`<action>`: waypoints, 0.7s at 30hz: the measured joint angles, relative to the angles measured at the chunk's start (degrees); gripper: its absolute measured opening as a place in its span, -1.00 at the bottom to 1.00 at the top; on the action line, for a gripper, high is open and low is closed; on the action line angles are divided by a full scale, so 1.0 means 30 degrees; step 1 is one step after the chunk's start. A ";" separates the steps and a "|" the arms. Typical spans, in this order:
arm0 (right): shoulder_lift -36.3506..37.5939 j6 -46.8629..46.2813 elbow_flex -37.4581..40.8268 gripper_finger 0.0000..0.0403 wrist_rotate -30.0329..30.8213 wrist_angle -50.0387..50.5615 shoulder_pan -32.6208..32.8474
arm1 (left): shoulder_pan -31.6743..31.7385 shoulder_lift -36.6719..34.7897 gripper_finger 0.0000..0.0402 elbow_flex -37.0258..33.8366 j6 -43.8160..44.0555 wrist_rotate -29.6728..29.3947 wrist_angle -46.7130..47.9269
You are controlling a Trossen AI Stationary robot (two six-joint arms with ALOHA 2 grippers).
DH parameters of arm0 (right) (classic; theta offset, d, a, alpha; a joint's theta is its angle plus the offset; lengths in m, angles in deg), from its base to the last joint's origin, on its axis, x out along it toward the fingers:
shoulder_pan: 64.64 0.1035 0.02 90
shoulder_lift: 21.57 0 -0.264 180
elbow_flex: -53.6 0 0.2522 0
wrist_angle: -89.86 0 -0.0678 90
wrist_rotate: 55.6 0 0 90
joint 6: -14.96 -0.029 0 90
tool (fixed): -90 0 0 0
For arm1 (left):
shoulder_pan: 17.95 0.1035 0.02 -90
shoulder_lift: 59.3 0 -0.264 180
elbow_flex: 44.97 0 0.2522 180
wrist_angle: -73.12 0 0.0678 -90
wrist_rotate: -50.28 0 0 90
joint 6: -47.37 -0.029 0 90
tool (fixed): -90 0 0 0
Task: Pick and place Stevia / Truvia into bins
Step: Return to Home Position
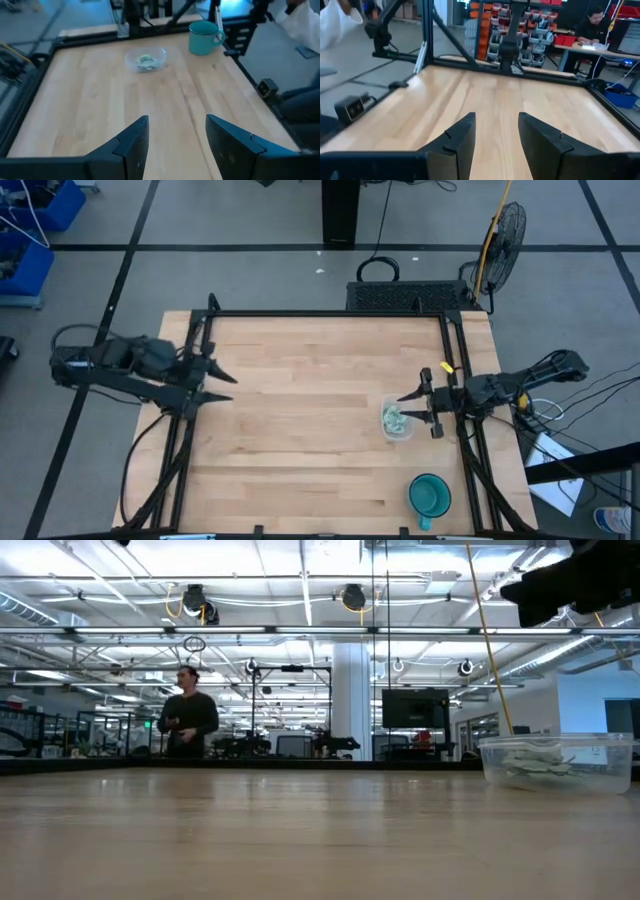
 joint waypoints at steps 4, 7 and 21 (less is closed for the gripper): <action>0.0700 0.0160 0.0935 -0.30 -0.0012 -0.1257 -0.0086 | -0.0194 -0.3466 0.01 -0.4356 -0.0233 -0.0415 -0.3038; 0.1335 0.0715 0.1363 -0.30 -0.0513 -0.1571 -0.0086 | -0.0189 -0.5360 0.01 -0.7432 -0.0649 -0.0174 -0.5450; 0.3618 0.0963 0.3110 -0.30 -0.1992 -0.1768 -0.0079 | -0.0174 -0.9472 0.01 -1.4269 -0.0543 0.0312 -1.0147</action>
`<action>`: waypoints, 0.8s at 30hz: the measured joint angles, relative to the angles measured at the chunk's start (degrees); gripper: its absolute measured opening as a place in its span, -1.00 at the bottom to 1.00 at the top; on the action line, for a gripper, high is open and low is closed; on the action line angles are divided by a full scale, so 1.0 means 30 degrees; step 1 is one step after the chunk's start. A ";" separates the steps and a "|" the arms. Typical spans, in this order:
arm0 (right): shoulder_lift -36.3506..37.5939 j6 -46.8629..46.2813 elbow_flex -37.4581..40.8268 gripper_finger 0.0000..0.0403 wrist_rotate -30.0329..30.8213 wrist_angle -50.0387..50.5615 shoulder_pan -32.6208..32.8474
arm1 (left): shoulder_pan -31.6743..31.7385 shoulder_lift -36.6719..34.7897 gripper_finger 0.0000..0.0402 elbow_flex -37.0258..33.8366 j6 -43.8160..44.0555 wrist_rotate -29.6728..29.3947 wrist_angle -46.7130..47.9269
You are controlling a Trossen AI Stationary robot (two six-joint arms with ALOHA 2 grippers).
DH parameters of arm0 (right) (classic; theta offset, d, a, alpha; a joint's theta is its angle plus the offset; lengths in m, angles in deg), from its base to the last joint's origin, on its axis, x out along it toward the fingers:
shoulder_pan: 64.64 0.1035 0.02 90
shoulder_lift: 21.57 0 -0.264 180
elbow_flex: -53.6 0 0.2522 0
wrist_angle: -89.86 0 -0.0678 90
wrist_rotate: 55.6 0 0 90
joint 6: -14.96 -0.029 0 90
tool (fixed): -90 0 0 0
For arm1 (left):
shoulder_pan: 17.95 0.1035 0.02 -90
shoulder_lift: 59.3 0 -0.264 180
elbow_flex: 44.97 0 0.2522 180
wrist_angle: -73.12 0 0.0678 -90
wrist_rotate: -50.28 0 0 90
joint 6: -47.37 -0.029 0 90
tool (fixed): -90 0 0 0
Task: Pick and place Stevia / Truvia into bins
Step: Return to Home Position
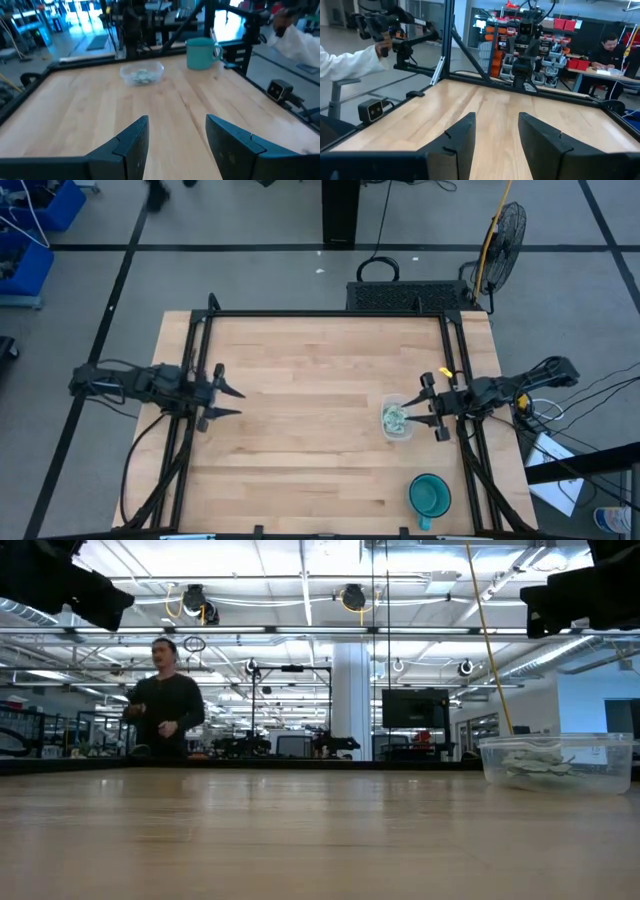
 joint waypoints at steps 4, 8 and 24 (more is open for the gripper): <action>0.0748 -0.0058 0.0007 -0.30 -0.0015 0.0577 0.0000 | 0.0000 -0.1533 0.01 0.0781 -0.0414 0.0000 0.1524; 0.1340 -0.0218 0.0014 -0.30 -0.0022 0.1961 0.0000 | 0.0000 -0.3141 0.01 0.1247 -0.0572 0.0008 0.2873; 0.2042 -0.0298 0.1141 -0.30 -0.0029 -0.0262 0.0000 | 0.0000 -0.3651 0.01 -0.1768 -0.2566 0.1486 -0.2242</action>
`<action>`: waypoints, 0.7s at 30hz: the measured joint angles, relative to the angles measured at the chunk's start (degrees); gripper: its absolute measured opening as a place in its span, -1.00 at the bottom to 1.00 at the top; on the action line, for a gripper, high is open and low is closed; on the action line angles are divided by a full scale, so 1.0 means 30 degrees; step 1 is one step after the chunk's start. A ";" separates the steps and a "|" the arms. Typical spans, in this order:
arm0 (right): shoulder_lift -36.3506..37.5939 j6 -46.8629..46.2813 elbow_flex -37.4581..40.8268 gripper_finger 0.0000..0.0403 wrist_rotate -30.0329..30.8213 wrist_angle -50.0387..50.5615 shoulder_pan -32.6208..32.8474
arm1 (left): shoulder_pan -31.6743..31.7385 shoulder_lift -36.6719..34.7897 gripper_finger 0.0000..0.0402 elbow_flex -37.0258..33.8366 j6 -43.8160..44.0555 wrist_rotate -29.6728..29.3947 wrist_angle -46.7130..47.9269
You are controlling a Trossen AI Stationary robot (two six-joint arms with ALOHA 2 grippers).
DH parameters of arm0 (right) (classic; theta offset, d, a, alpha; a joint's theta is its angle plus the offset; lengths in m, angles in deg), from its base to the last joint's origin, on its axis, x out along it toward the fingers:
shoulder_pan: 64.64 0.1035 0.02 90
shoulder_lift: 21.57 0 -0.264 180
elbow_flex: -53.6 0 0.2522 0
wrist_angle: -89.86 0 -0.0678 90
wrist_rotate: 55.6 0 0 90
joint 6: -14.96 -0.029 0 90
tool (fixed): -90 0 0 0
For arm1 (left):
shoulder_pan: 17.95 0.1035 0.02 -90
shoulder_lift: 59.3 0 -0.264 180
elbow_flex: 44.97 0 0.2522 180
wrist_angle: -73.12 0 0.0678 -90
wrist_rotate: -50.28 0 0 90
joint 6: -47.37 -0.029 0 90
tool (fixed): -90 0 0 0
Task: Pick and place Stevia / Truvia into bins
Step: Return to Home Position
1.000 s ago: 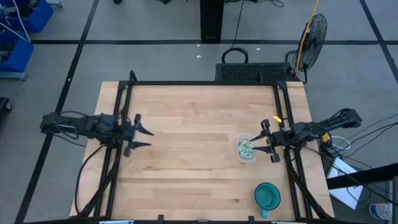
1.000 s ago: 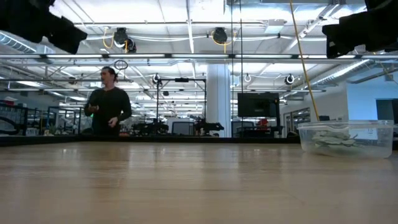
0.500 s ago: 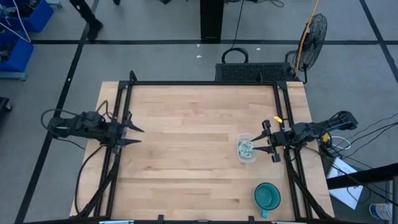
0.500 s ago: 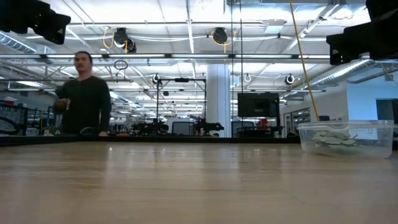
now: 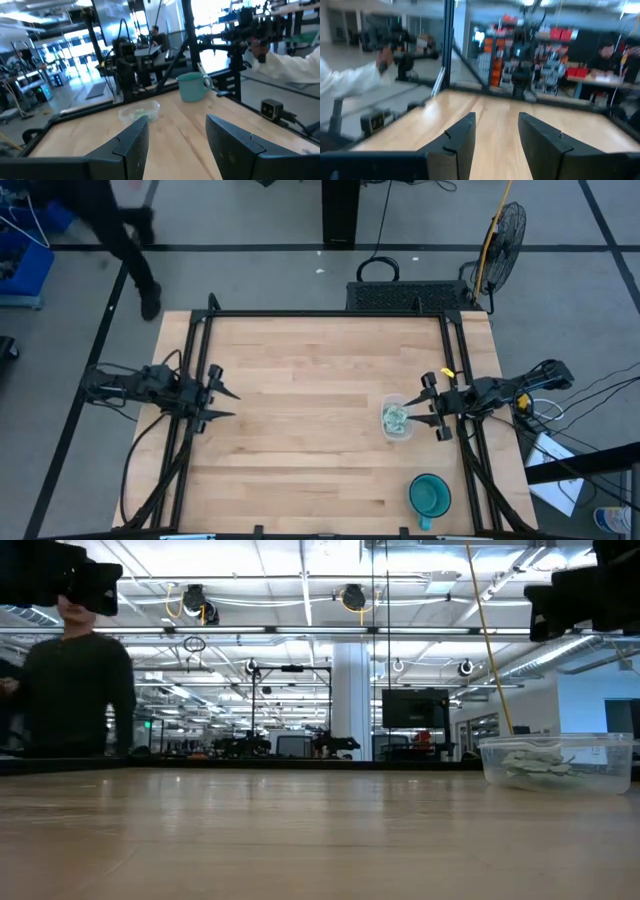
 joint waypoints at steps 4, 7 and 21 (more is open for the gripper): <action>0.0004 0.0238 0.0323 -0.30 0.0029 -0.0671 0.0000 | 0.0000 -0.0017 0.01 -0.1109 0.0462 0.0000 -0.1749; 0.0009 0.0276 0.0345 -0.30 0.0024 -0.1024 0.0000 | 0.0000 -0.0011 0.01 -0.1772 0.0963 -0.0005 -0.2401; -0.0461 -0.0795 0.0403 -0.30 0.0007 -0.0581 0.0000 | 0.0000 -0.0003 0.01 -0.3485 0.2609 -0.0722 -0.4033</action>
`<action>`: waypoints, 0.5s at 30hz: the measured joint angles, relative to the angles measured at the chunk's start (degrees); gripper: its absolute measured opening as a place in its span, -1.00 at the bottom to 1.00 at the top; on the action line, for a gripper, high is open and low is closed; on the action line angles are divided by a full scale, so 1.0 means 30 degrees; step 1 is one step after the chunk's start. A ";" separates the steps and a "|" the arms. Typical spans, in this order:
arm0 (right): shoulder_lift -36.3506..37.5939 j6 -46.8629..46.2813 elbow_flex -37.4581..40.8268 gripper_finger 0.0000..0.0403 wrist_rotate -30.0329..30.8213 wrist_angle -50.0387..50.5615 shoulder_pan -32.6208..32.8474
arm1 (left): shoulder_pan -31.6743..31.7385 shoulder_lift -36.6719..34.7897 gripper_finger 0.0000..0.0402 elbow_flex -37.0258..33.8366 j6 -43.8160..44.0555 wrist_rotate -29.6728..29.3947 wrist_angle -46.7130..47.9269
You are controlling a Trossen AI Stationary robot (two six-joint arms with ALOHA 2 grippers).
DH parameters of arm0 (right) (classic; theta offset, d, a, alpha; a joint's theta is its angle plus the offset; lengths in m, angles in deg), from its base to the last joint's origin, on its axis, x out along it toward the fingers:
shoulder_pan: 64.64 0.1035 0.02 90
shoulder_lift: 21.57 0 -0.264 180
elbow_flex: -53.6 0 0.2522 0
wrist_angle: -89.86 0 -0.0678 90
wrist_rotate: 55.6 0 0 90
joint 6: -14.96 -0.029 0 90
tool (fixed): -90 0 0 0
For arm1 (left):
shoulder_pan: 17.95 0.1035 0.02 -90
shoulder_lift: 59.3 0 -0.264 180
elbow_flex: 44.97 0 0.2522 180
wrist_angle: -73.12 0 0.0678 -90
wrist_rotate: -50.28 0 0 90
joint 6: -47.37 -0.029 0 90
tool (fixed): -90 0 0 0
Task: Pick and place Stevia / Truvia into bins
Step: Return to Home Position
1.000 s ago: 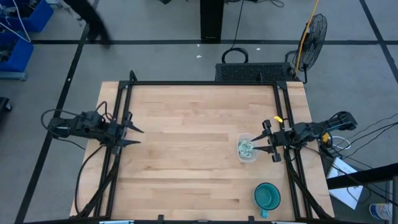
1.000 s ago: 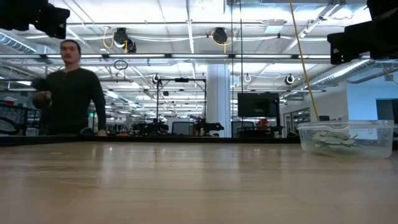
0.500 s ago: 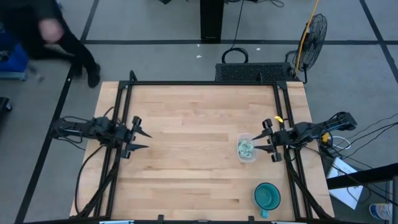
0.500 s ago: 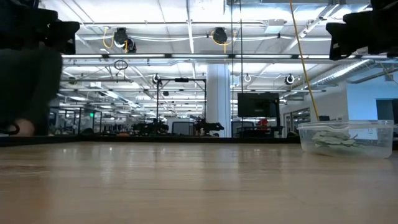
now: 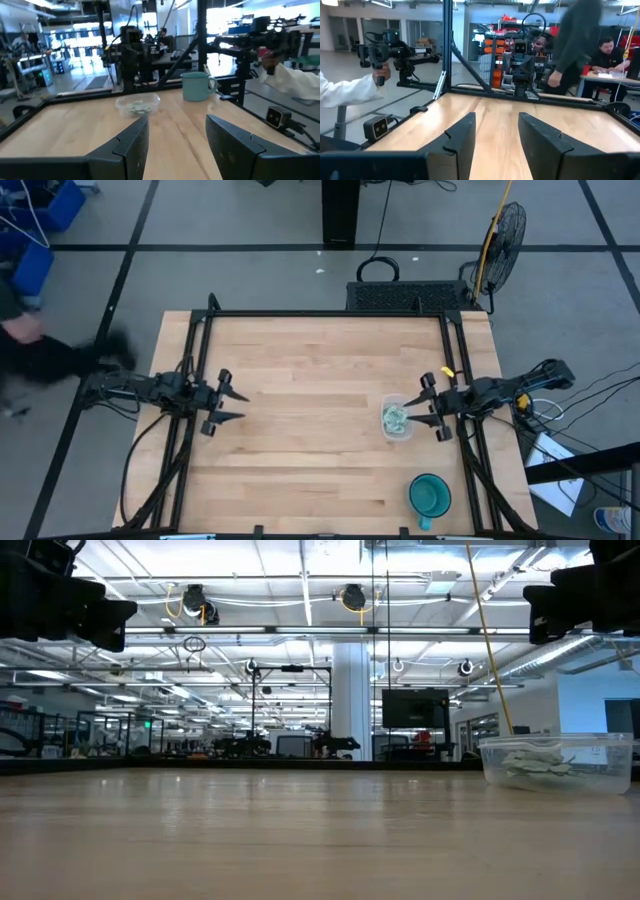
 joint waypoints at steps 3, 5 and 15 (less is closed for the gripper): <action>-0.0158 0.0015 0.0015 -0.30 0.0000 0.0625 0.0000 | 0.0000 0.0014 0.01 0.0007 0.0335 -0.0666 0.0329; -0.0221 -0.0131 0.0015 -0.30 0.0000 0.1508 0.0000 | 0.0000 0.0007 0.01 0.0007 0.0327 -0.1130 0.0352; -0.0291 -0.0917 0.0029 -0.30 0.0000 0.2999 -0.0001 | 0.0000 0.0007 0.01 0.0015 0.0409 -0.1646 0.0323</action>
